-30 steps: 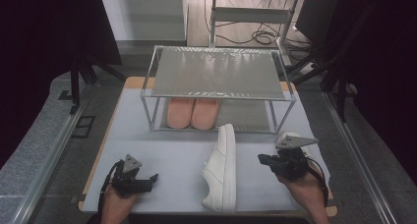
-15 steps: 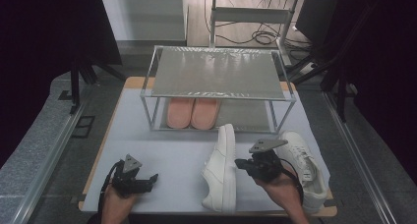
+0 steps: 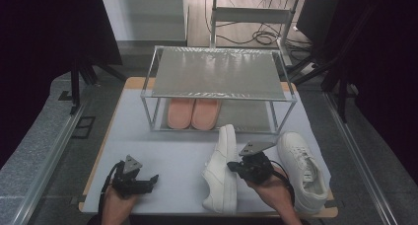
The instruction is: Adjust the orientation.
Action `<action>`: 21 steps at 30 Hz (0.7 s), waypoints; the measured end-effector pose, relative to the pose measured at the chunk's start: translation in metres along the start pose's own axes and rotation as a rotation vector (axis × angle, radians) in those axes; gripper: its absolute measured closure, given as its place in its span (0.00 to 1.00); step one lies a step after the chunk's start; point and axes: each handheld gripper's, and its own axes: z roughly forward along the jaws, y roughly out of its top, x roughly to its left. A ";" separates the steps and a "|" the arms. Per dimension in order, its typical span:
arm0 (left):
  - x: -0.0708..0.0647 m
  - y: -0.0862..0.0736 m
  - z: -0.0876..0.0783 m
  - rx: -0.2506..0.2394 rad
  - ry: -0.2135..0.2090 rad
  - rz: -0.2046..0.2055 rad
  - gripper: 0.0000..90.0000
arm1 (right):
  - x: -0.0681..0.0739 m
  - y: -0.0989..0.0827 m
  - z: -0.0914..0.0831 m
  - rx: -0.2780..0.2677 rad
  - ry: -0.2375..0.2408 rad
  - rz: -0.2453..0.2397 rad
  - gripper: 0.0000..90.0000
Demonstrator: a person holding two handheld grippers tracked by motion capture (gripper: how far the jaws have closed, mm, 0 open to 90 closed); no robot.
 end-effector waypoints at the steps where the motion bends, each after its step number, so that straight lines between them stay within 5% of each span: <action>1: 0.000 0.000 0.000 0.000 0.001 0.000 0.14 | 0.000 -0.001 -0.001 0.002 -0.004 -0.001 1.00; 21: 0.000 0.000 0.000 0.003 0.000 0.004 0.14 | -0.012 -0.028 -0.029 -0.013 -0.082 0.062 1.00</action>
